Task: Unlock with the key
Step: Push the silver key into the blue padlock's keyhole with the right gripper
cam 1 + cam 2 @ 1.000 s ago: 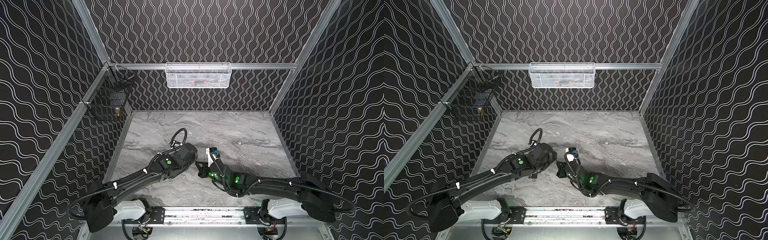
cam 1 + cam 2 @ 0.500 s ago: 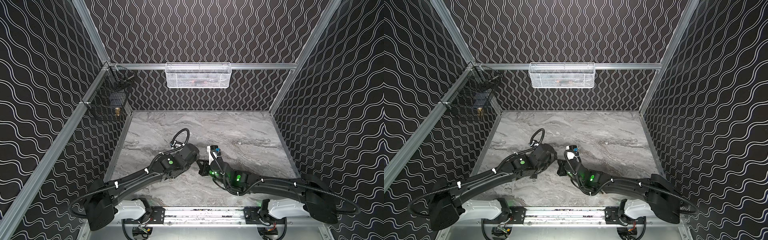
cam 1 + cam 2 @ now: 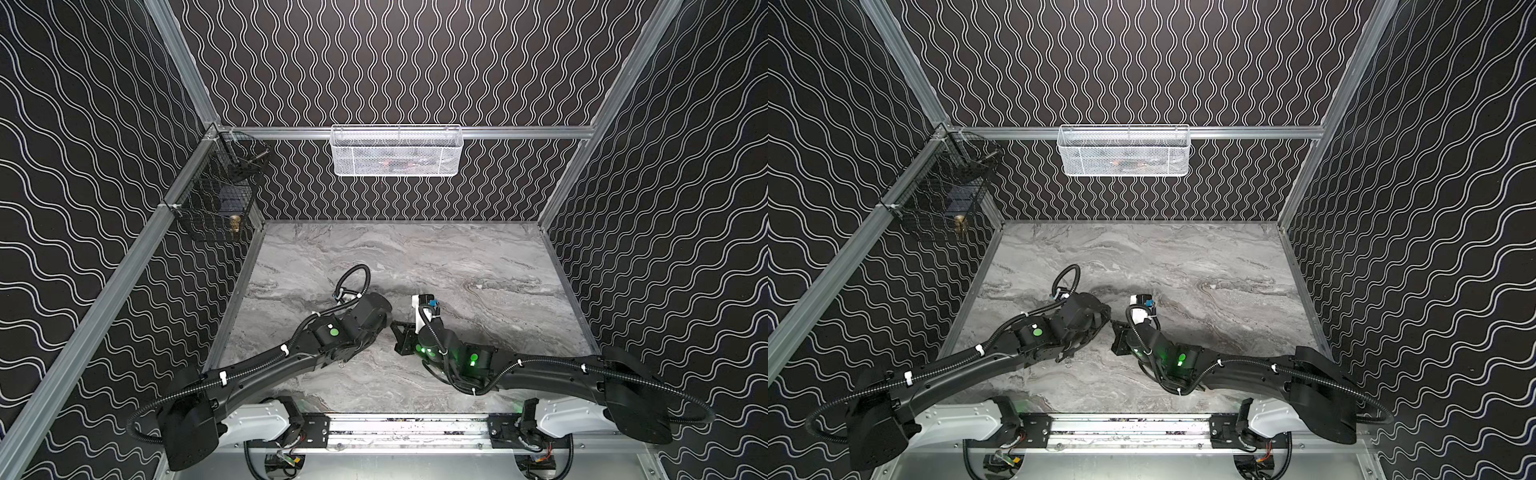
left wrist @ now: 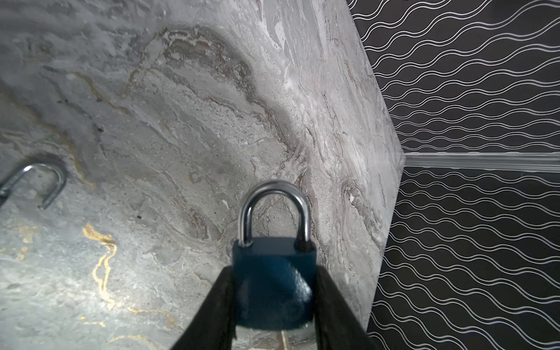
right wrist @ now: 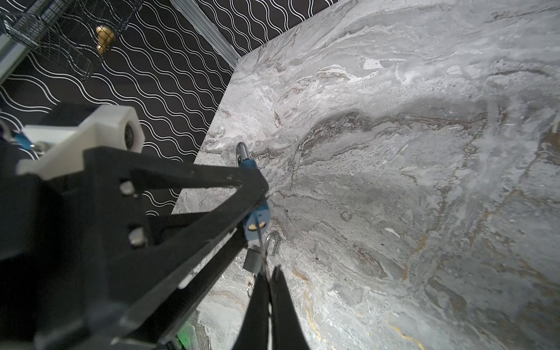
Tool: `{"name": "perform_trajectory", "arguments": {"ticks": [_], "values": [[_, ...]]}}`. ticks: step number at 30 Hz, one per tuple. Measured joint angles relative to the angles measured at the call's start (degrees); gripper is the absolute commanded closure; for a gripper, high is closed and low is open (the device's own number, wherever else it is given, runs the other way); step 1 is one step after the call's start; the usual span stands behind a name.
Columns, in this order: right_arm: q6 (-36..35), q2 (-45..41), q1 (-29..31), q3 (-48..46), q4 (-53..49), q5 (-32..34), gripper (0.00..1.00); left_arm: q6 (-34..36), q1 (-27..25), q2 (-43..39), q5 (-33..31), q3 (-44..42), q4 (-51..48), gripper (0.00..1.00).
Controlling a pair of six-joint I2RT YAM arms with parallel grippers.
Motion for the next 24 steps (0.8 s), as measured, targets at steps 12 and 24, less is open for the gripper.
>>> {"name": "perform_trajectory", "arguments": {"ticks": [12, 24], "values": [[-2.8, 1.9, 1.0, 1.2, 2.1, 4.0, 1.0, -2.8, 0.0, -1.1, 1.5, -0.5, 2.2, 0.97], [-5.5, 3.0, 0.3, 2.9, 2.2, 2.2, 1.0, -2.8, -0.2, -1.1, 0.2, -0.3, 2.6, 0.99]]}}
